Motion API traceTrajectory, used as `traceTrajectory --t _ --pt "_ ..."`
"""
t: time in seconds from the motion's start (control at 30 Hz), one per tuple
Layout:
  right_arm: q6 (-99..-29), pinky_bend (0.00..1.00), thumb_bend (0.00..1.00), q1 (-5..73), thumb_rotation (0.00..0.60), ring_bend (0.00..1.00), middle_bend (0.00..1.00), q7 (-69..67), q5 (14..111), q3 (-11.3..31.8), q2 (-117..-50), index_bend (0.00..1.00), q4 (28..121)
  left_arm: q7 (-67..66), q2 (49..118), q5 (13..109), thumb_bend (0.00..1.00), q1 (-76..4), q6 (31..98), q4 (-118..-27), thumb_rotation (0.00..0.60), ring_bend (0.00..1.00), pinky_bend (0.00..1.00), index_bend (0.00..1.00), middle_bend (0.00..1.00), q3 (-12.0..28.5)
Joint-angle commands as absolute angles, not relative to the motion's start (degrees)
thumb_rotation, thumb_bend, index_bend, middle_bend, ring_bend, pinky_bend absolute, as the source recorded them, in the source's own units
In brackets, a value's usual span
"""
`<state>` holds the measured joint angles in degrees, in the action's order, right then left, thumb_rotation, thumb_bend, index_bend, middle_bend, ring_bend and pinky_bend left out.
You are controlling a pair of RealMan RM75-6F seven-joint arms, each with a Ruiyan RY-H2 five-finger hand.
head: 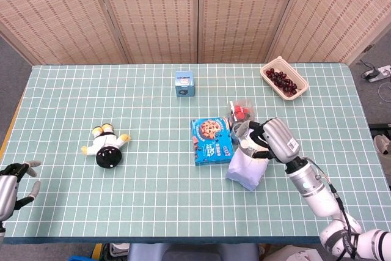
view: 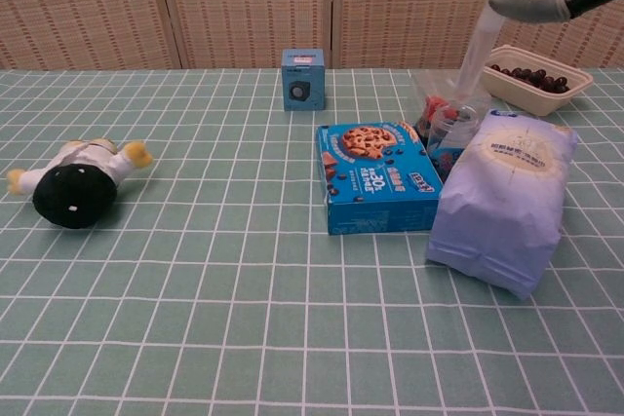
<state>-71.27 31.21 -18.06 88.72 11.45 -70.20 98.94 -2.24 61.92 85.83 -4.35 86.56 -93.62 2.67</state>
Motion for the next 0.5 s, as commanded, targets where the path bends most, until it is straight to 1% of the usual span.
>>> traceTrajectory --t 0.03,0.17,0.27,0.4,0.5 --pt "-70.5 1.0 0.5 30.69 0.6 1.0 1.0 -30.37 86.23 11.64 -70.1 0.67 101.28 -2.31 61.93 86.06 0.4 -4.3 86.79 -93.7 0.6 0.33 0.49 0.39 0.47 2.64" --pt "-69.56 1.0 0.5 30.23 0.6 1.0 1.0 -46.59 86.27 12.03 -67.6 0.67 103.38 -2.51 61.9 86.13 0.4 -4.29 86.72 -93.73 0.6 0.33 0.49 0.39 0.47 2.55" --pt "-69.9 1.0 0.5 29.99 0.6 1.0 1.0 -54.21 87.9 11.9 -66.15 0.67 102.99 -2.64 61.88 85.86 0.4 -4.38 86.37 -93.8 0.6 0.33 0.49 0.39 0.47 2.56" --pt "-70.72 1.0 0.5 29.76 0.6 1.0 1.0 -54.09 89.06 11.55 -65.79 0.67 101.87 -3.03 61.92 85.74 0.4 -4.49 86.11 -93.91 0.6 0.33 0.49 0.39 0.46 2.56" --pt "-71.15 1.0 0.5 29.65 0.6 1.0 1.0 -48.99 89.14 11.27 -66.28 0.67 100.75 -3.2 61.94 85.75 0.4 -4.52 86.07 -93.99 0.6 0.33 0.49 0.39 0.46 2.55"
